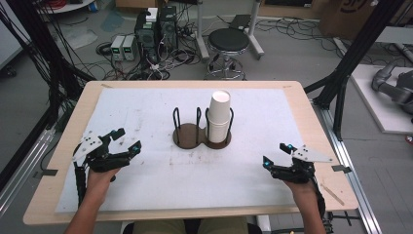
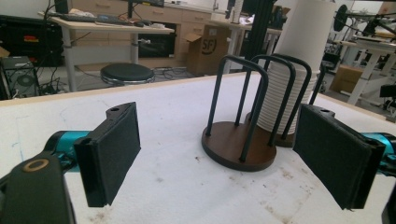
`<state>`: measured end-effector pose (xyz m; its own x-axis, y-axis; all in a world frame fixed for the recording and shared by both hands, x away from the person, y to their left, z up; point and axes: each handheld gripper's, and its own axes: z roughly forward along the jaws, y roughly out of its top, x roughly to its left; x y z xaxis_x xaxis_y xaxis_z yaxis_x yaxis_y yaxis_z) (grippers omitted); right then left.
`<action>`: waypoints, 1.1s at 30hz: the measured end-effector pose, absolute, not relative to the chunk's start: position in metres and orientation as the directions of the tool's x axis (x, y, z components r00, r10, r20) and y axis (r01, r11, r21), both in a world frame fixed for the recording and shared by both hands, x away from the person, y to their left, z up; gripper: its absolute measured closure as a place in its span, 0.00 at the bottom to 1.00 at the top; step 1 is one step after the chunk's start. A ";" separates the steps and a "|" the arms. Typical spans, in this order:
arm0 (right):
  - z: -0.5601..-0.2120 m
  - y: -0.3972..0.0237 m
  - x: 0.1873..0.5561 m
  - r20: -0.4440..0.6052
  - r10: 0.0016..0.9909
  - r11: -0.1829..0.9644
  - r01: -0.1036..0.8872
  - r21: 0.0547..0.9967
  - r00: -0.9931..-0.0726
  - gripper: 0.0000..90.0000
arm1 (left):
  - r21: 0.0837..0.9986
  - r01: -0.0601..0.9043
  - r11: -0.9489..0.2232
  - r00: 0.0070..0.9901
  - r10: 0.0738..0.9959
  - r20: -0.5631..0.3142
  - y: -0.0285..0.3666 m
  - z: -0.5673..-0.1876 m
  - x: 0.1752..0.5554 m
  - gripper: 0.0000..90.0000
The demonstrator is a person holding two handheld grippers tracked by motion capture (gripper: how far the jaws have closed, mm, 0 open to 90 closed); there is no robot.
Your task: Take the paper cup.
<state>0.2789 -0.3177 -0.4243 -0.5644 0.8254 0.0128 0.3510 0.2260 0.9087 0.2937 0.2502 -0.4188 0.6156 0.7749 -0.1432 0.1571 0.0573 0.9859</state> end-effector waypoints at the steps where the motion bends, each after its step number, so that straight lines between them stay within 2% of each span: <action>1: -0.425 -0.318 0.279 0.016 0.828 0.222 0.354 0.909 -0.561 0.19 | 0.986 0.157 0.056 0.615 0.776 -0.141 0.250 -0.419 0.294 0.16; 19: -0.420 -0.314 0.281 0.049 0.816 0.228 0.397 0.889 -0.576 0.20 | 0.986 0.159 0.040 0.634 0.762 -0.133 0.240 -0.418 0.294 0.16; 26: -0.411 -0.294 0.285 0.030 0.779 0.263 0.370 0.891 -0.627 0.20 | 0.987 0.157 0.031 0.640 0.758 -0.125 0.241 -0.418 0.288 0.16; 33: -0.394 -0.284 0.288 0.036 0.753 0.245 0.332 0.911 -0.657 0.20 | 0.985 0.167 0.038 0.642 0.754 -0.138 0.241 -0.419 0.287 0.16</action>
